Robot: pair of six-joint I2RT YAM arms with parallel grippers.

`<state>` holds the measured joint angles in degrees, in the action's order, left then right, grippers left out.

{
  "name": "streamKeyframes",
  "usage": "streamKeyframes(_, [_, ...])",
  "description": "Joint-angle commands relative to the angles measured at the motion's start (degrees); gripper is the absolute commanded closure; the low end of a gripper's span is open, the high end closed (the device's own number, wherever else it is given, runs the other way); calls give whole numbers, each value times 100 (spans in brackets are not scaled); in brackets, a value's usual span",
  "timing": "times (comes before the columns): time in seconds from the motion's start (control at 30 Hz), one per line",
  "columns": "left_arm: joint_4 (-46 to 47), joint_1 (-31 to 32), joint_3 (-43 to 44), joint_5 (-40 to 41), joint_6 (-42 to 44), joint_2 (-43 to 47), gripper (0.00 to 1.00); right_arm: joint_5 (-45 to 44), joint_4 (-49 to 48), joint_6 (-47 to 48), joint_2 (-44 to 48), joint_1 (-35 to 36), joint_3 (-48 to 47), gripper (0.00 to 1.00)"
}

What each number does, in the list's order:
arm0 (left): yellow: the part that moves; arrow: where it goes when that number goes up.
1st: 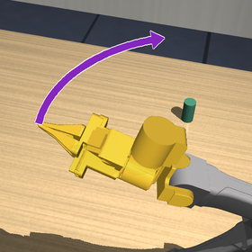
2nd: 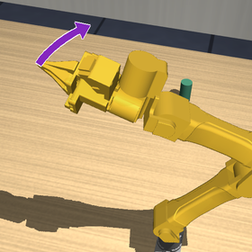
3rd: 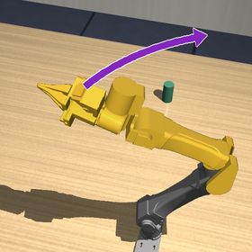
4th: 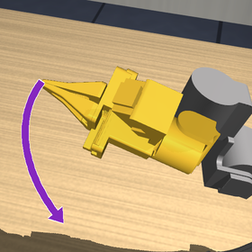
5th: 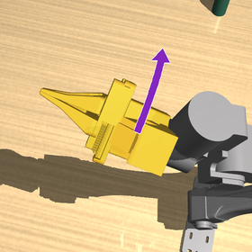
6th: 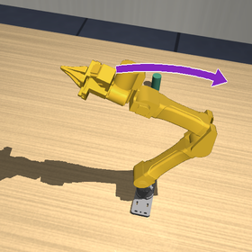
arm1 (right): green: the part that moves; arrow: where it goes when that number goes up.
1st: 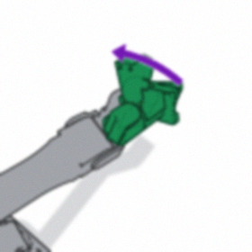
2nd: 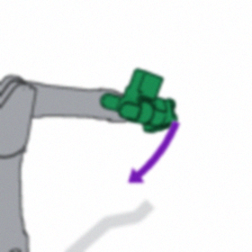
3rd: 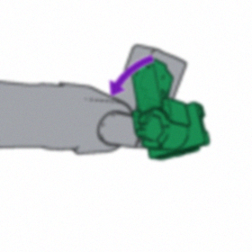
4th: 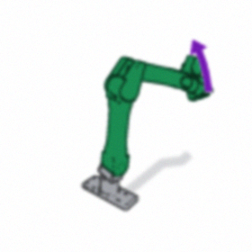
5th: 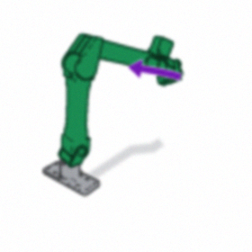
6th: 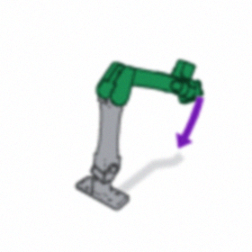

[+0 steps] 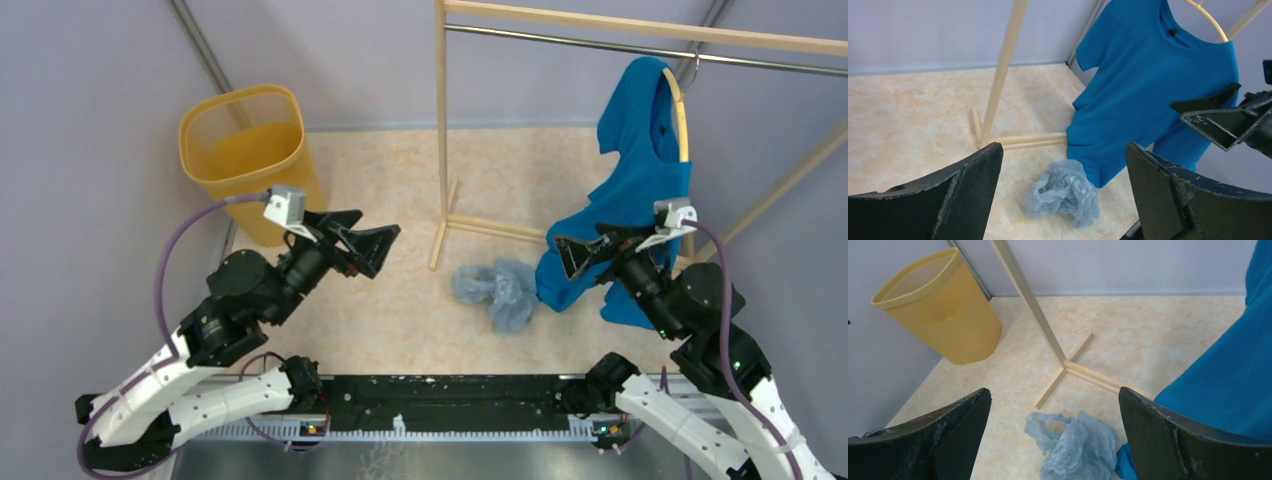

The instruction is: Put the trash bags into the trash bin

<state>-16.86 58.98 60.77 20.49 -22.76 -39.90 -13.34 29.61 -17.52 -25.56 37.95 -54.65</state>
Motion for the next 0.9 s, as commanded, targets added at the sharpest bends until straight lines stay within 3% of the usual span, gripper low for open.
streamKeyframes(0.0, [-398, -3, 10, 654, 307, 273, 2, -19, 13, 92, 205, -40, -114, 1])
streamKeyframes(0.23, [-729, -1, 59, 940, 213, 240, 2, 229, 28, 137, -65, -38, -137, 1])
streamKeyframes(0.53, [-364, -7, -626, 551, -184, -254, 2, 2053, 80, 146, -1255, -18, 66, 1])
streamKeyframes(0.67, [65, -1, -1136, 204, -556, -624, 2, 1862, 138, 121, -1641, 124, 219, 1])
streamKeyframes(0.87, [1390, -18, -2029, -959, -1237, -1426, 2, 1135, 492, -61, -1886, 185, 533, 1])
